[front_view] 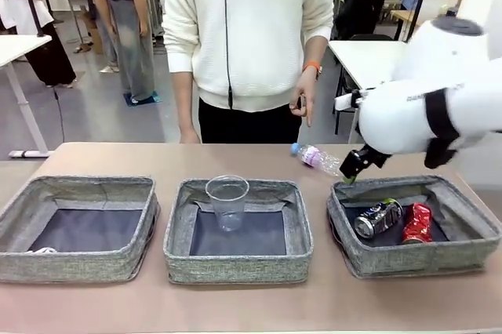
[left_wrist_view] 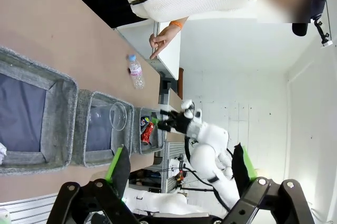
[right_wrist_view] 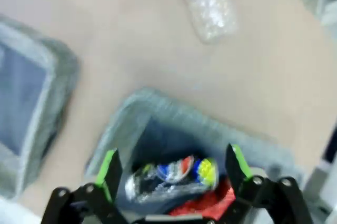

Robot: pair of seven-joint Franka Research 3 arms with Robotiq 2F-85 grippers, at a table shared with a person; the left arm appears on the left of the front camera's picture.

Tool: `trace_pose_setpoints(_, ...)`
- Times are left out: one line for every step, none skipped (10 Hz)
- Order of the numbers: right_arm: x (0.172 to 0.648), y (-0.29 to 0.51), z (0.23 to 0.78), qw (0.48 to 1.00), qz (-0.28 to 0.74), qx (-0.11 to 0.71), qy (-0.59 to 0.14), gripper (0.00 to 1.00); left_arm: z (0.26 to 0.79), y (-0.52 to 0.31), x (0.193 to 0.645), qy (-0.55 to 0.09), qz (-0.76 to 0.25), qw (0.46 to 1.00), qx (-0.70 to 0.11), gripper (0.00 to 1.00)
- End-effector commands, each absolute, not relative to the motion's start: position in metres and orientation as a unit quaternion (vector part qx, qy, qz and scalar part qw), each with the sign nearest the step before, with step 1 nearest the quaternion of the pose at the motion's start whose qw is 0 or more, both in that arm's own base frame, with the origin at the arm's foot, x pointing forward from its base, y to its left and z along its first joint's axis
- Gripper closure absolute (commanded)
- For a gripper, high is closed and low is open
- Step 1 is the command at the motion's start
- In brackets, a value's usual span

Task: Sort the waste into the appropriate baskets.
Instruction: Pick up the waste item pointed out by the person.

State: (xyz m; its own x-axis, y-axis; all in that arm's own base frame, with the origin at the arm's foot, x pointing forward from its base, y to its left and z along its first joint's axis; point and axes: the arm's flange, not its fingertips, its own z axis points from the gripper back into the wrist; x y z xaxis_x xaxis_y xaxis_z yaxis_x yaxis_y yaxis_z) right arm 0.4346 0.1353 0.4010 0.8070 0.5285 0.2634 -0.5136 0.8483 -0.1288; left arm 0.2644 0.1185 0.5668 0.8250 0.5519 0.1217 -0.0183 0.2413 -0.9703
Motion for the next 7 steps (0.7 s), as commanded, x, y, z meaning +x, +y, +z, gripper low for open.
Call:
trace_pose_setpoints(0.52, 0.138, 0.41, 0.943, 0.281, -0.044, -0.176, 0.0, 0.568, 0.119, 0.264, -0.234, 0.178, 0.751, -0.591, 0.0)
trace_pose_setpoints(0.547, 0.142, 0.406, 0.949, 0.246, -0.049, -0.189, 0.0, 0.568, 0.119, 0.264, -0.234, 0.178, 0.751, -0.591, 0.0)
trace_pose_setpoints(0.564, 0.15, 0.401, 0.949, 0.249, -0.004, -0.194, 0.0, 0.568, 0.119, 0.264, -0.234, 0.178, 0.751, -0.591, 0.0)
trace_pose_setpoints(0.575, 0.157, 0.394, 0.955, 0.25, 0.013, -0.16, 0.0, 0.568, 0.119, 0.264, -0.234, 0.178, 0.751, -0.591, 0.0)
trace_pose_setpoints(0.549, 0.122, 0.398, 0.946, 0.268, -0.037, -0.177, 0.0, 0.568, 0.119, 0.264, -0.234, 0.178, 0.751, -0.591, 0.0)
trace_pose_setpoints(0.569, 0.137, 0.396, 0.949, 0.261, -0.019, -0.177, 0.0, 0.568, 0.119, 0.264, -0.234, 0.178, 0.751, -0.591, 0.0)
trace_pose_setpoints(0.558, 0.146, 0.39, 0.901, 0.369, 0.094, -0.206, 0.0, 0.568, 0.119, 0.264, -0.234, 0.178, 0.751, -0.591, 0.0)
